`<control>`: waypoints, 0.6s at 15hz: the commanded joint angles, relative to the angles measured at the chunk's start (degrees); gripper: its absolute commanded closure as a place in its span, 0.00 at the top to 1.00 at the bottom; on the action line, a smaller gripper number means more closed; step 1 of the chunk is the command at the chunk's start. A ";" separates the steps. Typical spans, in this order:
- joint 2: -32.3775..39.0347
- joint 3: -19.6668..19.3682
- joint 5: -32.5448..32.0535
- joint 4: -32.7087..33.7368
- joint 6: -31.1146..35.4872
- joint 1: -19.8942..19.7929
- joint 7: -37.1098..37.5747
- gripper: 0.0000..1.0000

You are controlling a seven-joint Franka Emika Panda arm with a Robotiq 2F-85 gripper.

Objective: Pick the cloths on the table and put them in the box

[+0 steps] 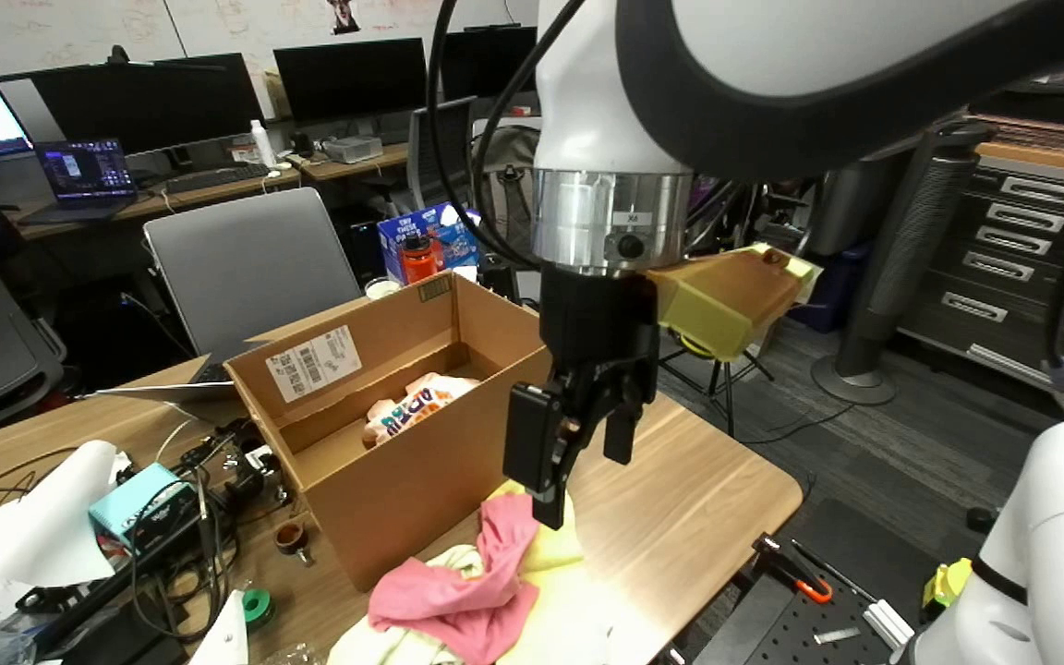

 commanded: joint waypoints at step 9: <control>5.31 4.92 -2.62 -2.11 14.37 -1.29 3.60 1.00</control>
